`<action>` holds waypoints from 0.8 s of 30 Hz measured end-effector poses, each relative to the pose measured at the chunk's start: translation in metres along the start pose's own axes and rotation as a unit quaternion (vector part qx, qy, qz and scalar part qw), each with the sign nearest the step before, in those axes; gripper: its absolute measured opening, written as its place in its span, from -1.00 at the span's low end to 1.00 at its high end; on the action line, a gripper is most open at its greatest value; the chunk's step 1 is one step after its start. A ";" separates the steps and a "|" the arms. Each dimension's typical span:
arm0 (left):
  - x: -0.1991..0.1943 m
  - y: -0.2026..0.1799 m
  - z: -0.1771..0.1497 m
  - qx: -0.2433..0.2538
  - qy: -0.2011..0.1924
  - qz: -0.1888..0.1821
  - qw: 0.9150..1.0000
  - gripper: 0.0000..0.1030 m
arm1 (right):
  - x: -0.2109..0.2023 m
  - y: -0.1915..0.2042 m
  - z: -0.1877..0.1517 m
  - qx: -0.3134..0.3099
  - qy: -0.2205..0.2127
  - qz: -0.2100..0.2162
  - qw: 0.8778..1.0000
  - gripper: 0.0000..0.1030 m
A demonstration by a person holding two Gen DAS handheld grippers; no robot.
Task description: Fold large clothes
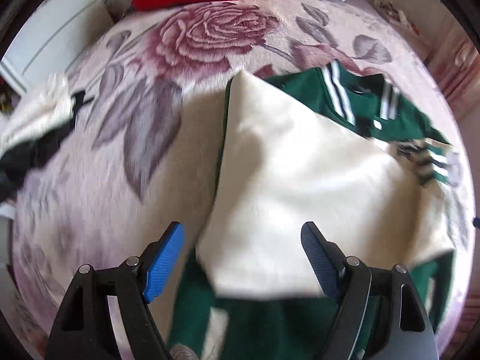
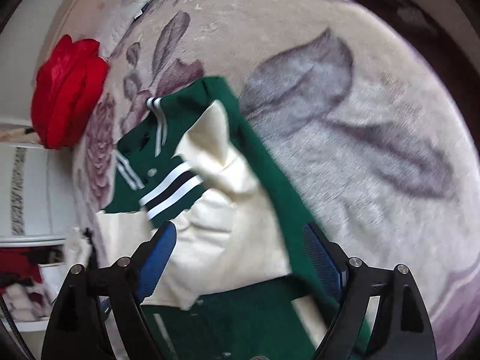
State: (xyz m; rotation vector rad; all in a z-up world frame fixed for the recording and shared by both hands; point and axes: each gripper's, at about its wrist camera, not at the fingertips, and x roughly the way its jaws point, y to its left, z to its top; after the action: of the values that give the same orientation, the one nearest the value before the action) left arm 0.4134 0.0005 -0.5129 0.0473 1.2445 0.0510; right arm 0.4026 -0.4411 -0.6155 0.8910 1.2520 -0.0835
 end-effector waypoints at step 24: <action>0.082 0.017 0.033 -0.034 0.053 0.002 0.998 0.77 | 0.026 -0.041 -0.041 0.029 0.034 -0.184 0.982 0.45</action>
State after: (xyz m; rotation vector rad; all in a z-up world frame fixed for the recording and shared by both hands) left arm 0.4702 0.0223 -0.5788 -0.0131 1.3477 0.1005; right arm 0.3587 -0.4326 -0.6605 0.7077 1.4730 -0.3890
